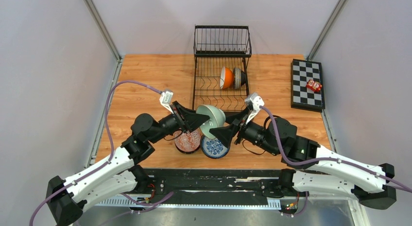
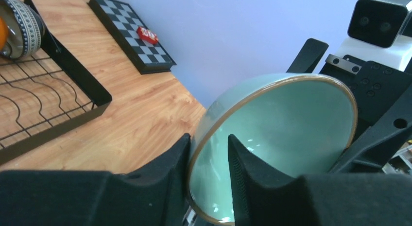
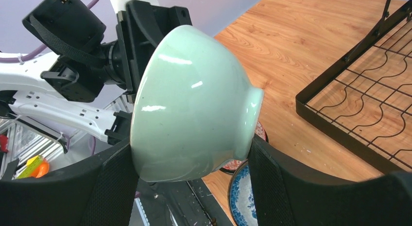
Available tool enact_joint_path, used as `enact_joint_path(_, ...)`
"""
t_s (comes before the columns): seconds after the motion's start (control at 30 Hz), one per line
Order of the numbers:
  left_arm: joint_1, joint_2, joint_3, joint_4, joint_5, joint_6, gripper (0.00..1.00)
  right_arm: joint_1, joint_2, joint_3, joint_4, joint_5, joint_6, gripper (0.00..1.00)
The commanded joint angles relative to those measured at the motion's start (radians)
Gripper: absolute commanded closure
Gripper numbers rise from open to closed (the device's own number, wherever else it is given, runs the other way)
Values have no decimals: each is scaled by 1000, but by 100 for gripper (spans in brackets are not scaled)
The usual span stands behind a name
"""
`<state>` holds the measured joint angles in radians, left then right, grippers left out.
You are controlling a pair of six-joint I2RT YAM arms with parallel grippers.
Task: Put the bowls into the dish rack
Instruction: Place the bowl in the dish rack.
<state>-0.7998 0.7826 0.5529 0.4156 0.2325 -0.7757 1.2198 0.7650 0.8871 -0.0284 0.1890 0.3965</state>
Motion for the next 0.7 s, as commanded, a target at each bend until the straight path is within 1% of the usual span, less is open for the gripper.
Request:
enact_joint_path(0.0,-1,-33,0,10,-10,19,59,-5,6,43,21,30,-26,97)
enact_joint_path(0.17,1,-62,5,-48,-45,45,45,-6,14,57,17,48,-42,97)
enact_joint_path(0.23,1,-73,10,-89,-71,59,36,-5,19,64,15,56,-51,97)
enact_joint_path(0.3,1,-87,17,-138,-106,79,31,-6,29,73,12,65,-58,97)
enact_joint_path(0.53,8,-115,55,-293,-204,131,22,-6,72,114,4,99,-93,97)
enact_joint_path(0.67,10,-139,109,-442,-306,160,21,-6,112,146,-10,158,-134,97)
